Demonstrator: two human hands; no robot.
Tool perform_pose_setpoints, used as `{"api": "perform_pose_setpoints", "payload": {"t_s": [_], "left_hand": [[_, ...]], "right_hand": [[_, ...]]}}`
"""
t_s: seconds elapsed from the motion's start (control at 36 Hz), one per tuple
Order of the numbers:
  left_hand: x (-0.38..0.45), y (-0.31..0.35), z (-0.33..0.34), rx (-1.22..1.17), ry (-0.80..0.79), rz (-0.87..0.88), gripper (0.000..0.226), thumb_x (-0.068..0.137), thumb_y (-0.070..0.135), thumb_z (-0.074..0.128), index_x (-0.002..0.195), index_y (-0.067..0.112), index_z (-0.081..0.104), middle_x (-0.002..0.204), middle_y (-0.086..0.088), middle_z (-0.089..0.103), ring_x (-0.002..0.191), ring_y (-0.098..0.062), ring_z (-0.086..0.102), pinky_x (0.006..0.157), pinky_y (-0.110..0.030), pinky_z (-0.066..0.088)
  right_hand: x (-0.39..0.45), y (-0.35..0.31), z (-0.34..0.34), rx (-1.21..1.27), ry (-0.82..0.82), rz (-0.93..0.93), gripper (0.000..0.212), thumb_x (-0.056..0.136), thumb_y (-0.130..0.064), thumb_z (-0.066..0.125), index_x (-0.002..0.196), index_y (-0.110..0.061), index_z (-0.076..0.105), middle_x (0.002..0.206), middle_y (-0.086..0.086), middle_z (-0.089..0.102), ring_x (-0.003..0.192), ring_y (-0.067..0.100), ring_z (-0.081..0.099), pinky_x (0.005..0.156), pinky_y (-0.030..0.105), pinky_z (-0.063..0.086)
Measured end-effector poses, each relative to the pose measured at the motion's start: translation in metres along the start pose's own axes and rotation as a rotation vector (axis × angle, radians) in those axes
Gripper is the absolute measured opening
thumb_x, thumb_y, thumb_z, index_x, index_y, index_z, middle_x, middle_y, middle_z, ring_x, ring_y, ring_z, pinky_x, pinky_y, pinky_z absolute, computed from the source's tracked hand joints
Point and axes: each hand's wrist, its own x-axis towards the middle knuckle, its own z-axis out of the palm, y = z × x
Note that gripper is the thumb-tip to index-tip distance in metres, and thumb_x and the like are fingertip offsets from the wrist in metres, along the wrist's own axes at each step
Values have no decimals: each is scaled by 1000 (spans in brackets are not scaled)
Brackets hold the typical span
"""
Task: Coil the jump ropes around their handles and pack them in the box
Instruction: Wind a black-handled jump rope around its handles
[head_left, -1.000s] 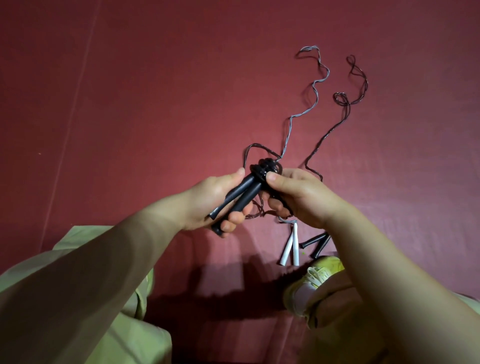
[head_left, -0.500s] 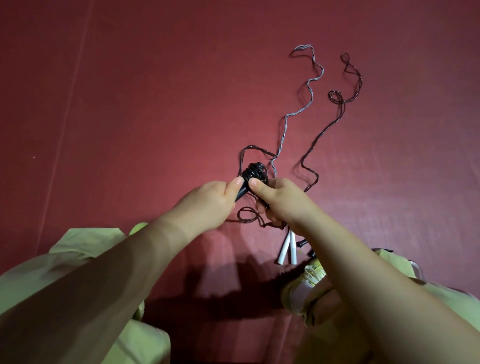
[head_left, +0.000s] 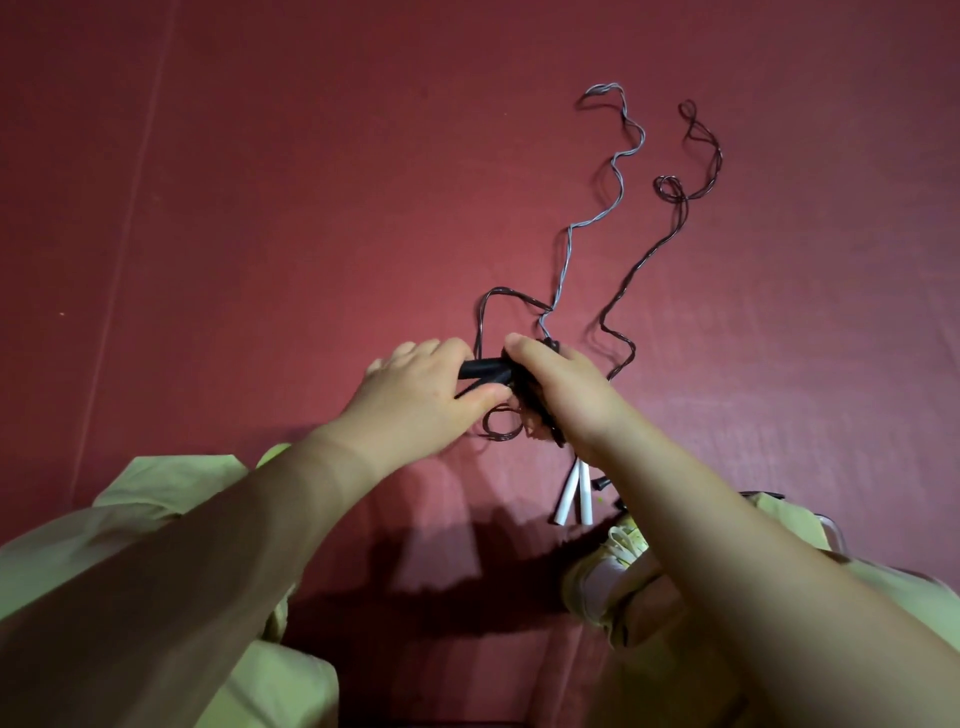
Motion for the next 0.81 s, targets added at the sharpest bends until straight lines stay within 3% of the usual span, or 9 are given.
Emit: {"api": "perform_pose_setpoints", "payload": {"t_s": [0.08, 0.14, 0.25, 0.39, 0.5, 0.56, 0.64, 0.72, 0.81], "left_hand": [[1, -4, -9, -203, -184, -52, 38, 79, 62, 55, 94, 27, 52, 88, 7, 57, 85, -16, 55, 76, -35, 44], [4, -7, -13, -322, -273, -51, 39, 76, 62, 61, 81, 24, 55, 73, 7, 55, 67, -14, 52, 63, -32, 38], [4, -8, -23, -918, -579, -165, 42, 73, 55, 51, 82, 15, 60, 59, 5, 54, 51, -10, 47, 53, -22, 35], [2, -16, -32, -1163, -972, -183, 79, 72, 71, 29, 95, 6, 67, 94, -22, 69, 79, -30, 68, 71, -35, 53], [-5, -11, -21, -1396, -1246, -98, 89, 66, 83, 47, 98, 4, 72, 83, -13, 69, 81, -31, 68, 87, -48, 48], [-10, -3, -20, -1429, -1259, -111, 84, 67, 85, 45, 89, 8, 72, 69, -7, 62, 69, -28, 64, 82, -46, 51], [-10, 5, -23, -1401, -1129, -189, 80, 74, 80, 22, 71, 16, 70, 56, -2, 51, 53, -22, 52, 63, -31, 48], [-10, 8, -23, -1355, -1004, -205, 83, 85, 73, 10, 61, 21, 69, 51, 3, 50, 48, -17, 45, 60, -29, 35], [-7, 5, -17, -1220, -845, -235, 80, 91, 67, 10, 58, 21, 65, 50, 3, 47, 47, -16, 42, 55, -27, 31]], "right_hand": [[-1, 0, -1, -41, 0, -89, 33, 98, -24, 47, 69, -8, 46, 41, -4, 40, 36, 14, 27, 38, 19, 22], [0, 2, -1, -70, -2, -132, 31, 97, -21, 49, 69, -11, 42, 43, -6, 39, 37, 12, 27, 39, 20, 23], [0, 1, -1, -35, -87, -163, 22, 90, -24, 53, 78, -11, 39, 45, -10, 38, 40, 11, 27, 40, 20, 23], [-4, -5, -2, 39, -162, -238, 17, 78, -26, 53, 81, -11, 43, 53, -1, 40, 45, 16, 30, 45, 28, 21], [-3, -4, -9, 136, -224, -294, 36, 64, -33, 60, 92, -10, 52, 65, 7, 41, 48, 15, 36, 47, 25, 28], [-4, -4, -12, 197, -257, -291, 42, 64, -30, 59, 98, -7, 52, 67, 5, 46, 46, 13, 38, 45, 23, 31], [-4, -4, -12, 246, -271, -294, 41, 67, -29, 58, 99, -4, 52, 66, 4, 47, 46, 12, 39, 45, 22, 32], [-2, -6, -11, 155, -264, -303, 48, 73, -38, 58, 97, 4, 52, 68, 14, 39, 51, 19, 37, 49, 28, 27], [1, -4, -12, 26, -286, -275, 42, 84, -42, 55, 93, -1, 51, 61, 15, 44, 54, 21, 37, 50, 31, 29]]}}
